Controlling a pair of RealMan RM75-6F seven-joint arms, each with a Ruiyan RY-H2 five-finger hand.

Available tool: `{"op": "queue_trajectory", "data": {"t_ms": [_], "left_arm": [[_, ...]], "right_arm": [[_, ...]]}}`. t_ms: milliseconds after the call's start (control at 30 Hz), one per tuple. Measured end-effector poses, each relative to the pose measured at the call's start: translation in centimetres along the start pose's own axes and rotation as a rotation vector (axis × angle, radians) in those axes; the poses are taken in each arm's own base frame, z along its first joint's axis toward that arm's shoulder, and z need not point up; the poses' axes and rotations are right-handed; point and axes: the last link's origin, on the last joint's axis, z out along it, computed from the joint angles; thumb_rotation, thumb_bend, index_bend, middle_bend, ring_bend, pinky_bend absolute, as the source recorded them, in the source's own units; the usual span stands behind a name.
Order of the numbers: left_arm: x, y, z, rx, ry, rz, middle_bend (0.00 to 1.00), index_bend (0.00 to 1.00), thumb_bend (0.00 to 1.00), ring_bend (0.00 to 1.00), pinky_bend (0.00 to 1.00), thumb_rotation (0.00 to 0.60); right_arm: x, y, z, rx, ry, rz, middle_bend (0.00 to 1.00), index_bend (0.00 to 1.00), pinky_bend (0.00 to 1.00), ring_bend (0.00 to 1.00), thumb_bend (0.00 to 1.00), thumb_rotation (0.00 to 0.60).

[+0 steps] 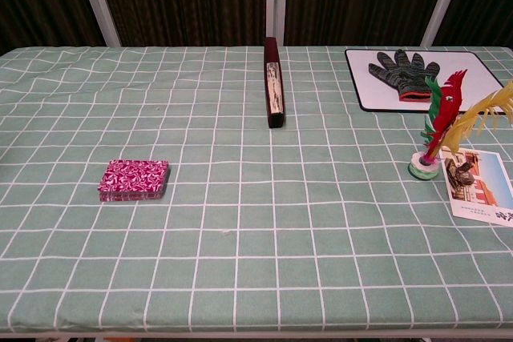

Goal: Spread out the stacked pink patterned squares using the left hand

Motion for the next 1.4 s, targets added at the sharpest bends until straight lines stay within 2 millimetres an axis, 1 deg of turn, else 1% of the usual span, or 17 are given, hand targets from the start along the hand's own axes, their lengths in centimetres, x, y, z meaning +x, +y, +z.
{"op": "queue_trajectory", "data": {"t_ms": [300,433,600,700,900,1100,1233,1400], "left_arm": [[0.6,-0.2,0.2,0.002,0.047,0.022,0.13,0.13,0.05,0.0,0.07,0.6],[0.9,0.0,0.3,-0.009,0.066,0.026,0.13,0.13,0.05,0.0,0.07,0.6],[0.9,1.0,0.4,-0.052,0.064,0.028,0.13,0.13,0.05,0.0,0.07,0.6],[0.6,2.2,0.7,-0.106,0.052,0.029,0.15,0.13,0.05,0.0,0.07,0.6],[-0.8,4.8,1.9,-0.191,0.005,0.063,0.15,0.13,0.05,0.0,0.07,0.6],[-3.1,7.7,3.3,-0.268,-0.069,0.149,0.15,0.14,0.05,0.0,0.07,0.6],[-4.9,9.7,4.0,-0.303,-0.129,0.128,0.15,0.14,0.05,0.0,0.07,0.6],[-6.5,11.3,4.9,-0.327,-0.18,0.111,0.16,0.14,0.05,0.0,0.07,0.6]], "right_arm": [[0.6,-0.4,-0.3,0.019,0.049,-0.033,0.0,0.0,0.0,0.0,0.09,0.6],[0.5,-0.4,-0.4,0.02,0.048,-0.026,0.0,0.0,0.0,0.0,0.09,0.6],[0.5,-0.6,-0.3,0.03,0.032,-0.012,0.0,0.0,0.0,0.0,0.09,0.6],[0.6,-0.8,-0.3,0.035,0.034,-0.013,0.0,0.0,0.0,0.0,0.09,0.6],[1.1,-1.2,-0.3,0.036,0.049,-0.016,0.0,0.0,0.0,0.0,0.09,0.6],[0.9,-1.1,-0.5,0.029,0.035,-0.042,0.0,0.0,0.0,0.0,0.09,0.6],[1.0,-0.8,-0.4,0.013,0.039,-0.032,0.0,0.0,0.0,0.0,0.09,0.6],[0.7,-0.7,-0.3,0.018,0.03,-0.032,0.0,0.0,0.0,0.0,0.09,0.6]]}}
